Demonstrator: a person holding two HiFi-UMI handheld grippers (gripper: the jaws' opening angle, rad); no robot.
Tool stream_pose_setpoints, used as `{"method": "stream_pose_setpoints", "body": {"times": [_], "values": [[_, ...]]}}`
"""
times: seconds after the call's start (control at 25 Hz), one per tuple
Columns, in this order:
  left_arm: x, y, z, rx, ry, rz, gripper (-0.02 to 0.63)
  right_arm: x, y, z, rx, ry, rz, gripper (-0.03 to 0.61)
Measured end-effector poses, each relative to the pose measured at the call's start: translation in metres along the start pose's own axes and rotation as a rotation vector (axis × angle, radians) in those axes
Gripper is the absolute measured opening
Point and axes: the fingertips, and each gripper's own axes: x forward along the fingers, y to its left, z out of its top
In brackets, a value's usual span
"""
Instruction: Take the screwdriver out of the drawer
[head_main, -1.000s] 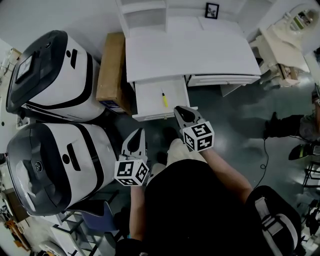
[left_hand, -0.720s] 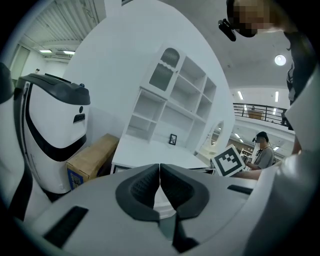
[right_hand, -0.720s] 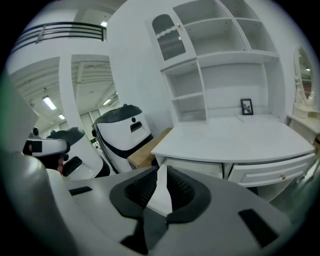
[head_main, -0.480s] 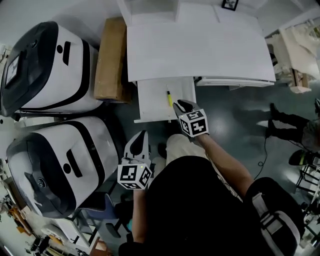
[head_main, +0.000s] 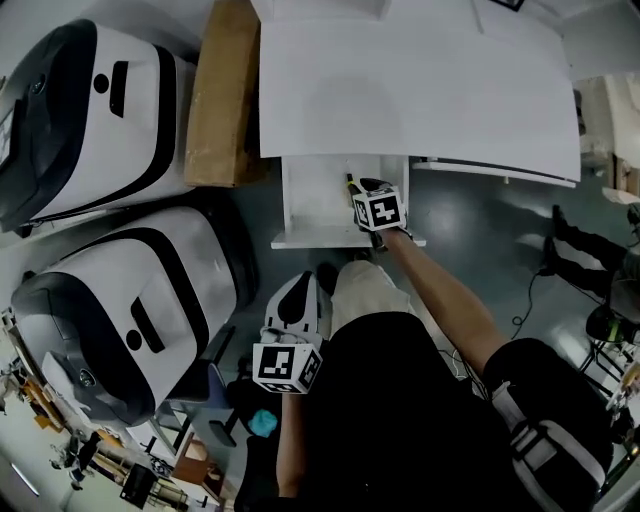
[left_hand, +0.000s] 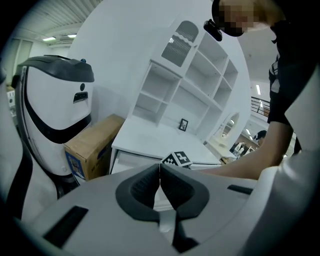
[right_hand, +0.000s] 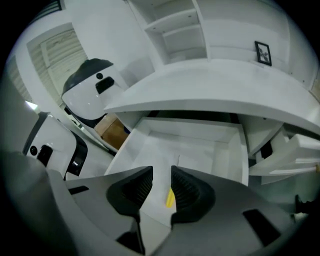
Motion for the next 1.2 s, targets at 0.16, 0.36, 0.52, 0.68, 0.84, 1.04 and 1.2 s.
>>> {"method": "stream_pose_setpoints", "body": {"times": [0.16, 0.36, 0.52, 0.68, 0.84, 1.04, 1.2], "values": [[0.011, 0.009, -0.007, -0.028, 0.029, 0.035, 0.023, 0.042, -0.017, 0.001, 0.032, 0.057, -0.031, 0.133], [0.018, 0.022, -0.009, -0.061, 0.047, 0.092, 0.022, 0.084, -0.028, -0.011, 0.069, 0.129, -0.053, 0.147], [0.019, 0.03, -0.011, -0.082, 0.066, 0.134, 0.022, 0.106, -0.034, -0.02, 0.063, 0.171, -0.079, 0.152], [0.017, 0.035, -0.017, -0.1, 0.071, 0.156, 0.022, 0.118, -0.037, -0.033, 0.073, 0.214, -0.1, 0.15], [0.014, 0.035, -0.023, -0.114, 0.077, 0.172, 0.023, 0.123, -0.04, -0.042, 0.05, 0.234, -0.13, 0.127], [0.008, 0.035, -0.032, -0.124, 0.071, 0.187, 0.022, 0.131, -0.042, -0.049, -0.027, 0.219, -0.146, 0.091], [-0.002, 0.035, -0.035, -0.14, 0.052, 0.213, 0.023, 0.129, -0.035, -0.048, -0.093, 0.226, -0.127, 0.089]]}}
